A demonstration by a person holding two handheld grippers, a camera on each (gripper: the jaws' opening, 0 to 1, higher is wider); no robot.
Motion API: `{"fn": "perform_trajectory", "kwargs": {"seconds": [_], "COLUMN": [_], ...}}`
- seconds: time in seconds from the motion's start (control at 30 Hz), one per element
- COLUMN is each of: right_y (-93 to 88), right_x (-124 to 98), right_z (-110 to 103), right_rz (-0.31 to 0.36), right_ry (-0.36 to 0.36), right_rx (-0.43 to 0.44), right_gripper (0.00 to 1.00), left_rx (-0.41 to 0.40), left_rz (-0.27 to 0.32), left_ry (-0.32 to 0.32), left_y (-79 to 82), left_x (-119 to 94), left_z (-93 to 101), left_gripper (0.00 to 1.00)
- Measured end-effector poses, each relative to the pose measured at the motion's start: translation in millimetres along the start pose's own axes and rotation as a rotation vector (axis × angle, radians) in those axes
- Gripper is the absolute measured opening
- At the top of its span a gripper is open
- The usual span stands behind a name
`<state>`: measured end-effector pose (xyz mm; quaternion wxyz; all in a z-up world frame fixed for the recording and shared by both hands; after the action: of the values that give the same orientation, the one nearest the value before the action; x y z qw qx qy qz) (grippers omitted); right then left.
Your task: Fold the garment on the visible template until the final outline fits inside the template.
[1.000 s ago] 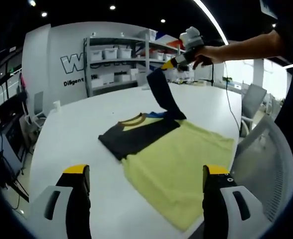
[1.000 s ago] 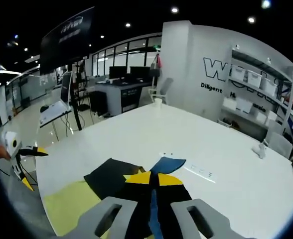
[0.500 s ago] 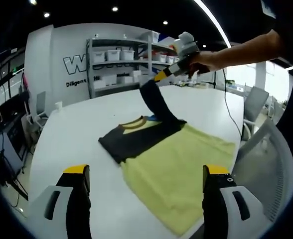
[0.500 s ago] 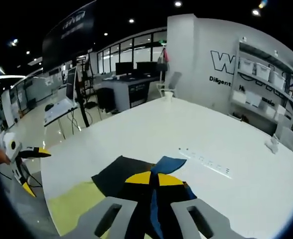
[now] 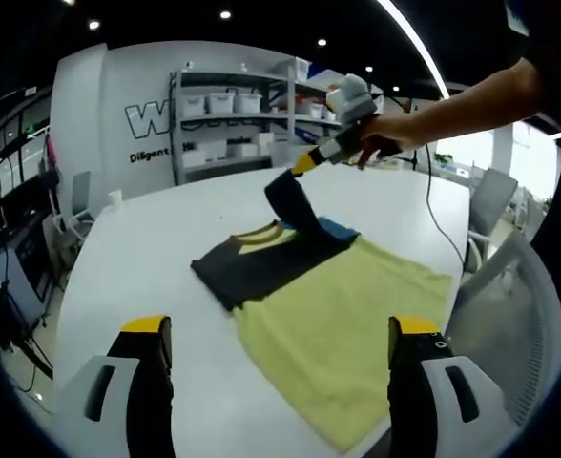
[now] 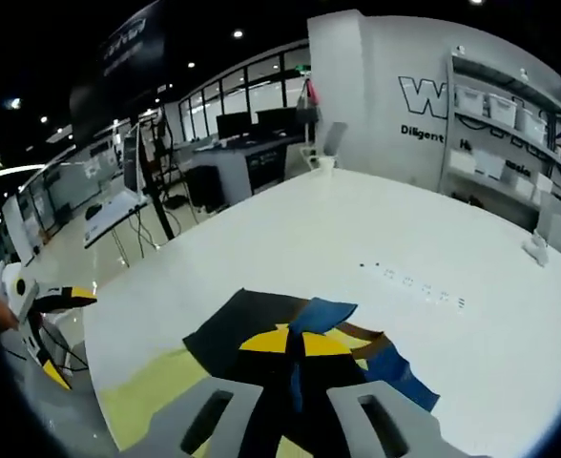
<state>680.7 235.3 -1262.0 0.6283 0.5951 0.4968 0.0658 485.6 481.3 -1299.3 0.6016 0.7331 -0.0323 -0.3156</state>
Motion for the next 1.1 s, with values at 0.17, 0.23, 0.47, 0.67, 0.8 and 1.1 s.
{"fn": "perform_trajectory", "kwargs": {"seconds": [0.17, 0.23, 0.47, 0.67, 0.8, 1.1], "right_y": [-5.5, -7.4, -17.9, -26.0, -30.4, -40.7], "right_x": [11.6, 14.5, 30.7, 45.7, 57.6, 81.1], "right_z": [-3.7, -5.8, -11.1, -17.6, -21.1, -25.0], "right_rz": [-0.024, -0.032, -0.059, -0.082, -0.098, -0.127], "right_ry": [0.013, 0.013, 0.030, 0.046, 0.059, 0.083], "right_rx": [0.002, 0.005, 0.031, 0.048, 0.059, 0.079], "right_gripper": [0.00, 0.00, 0.00, 0.00, 0.00, 0.00], "left_rx": [-0.004, 0.000, -0.009, -0.009, -0.016, -0.024], "left_rz": [-0.005, -0.008, -0.015, -0.019, -0.020, -0.041], "left_ry": [0.001, -0.002, 0.000, 0.004, 0.011, 0.024], "left_y": [-1.4, -2.1, -5.2, -6.3, -6.5, -11.2], "left_x": [2.9, 2.9, 2.1, 2.2, 2.1, 0.1], "left_z": [-1.7, -1.1, -1.7, -2.8, -5.0, -7.6], "left_gripper": [0.91, 0.91, 0.91, 0.91, 0.91, 0.91]}}
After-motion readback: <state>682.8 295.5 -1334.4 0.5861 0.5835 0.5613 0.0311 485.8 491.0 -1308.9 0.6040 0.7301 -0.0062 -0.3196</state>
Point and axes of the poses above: the point that each gripper's makers call its tool centre point, and the gripper's own axes: x roughly forward along the fingers, z roughly to its right, y roughly out of its top, the point moved 5 cm from there along -x, roughly backward along the fingers, and after that the axes turned 12 degrees about y, right-handed, at the moved point
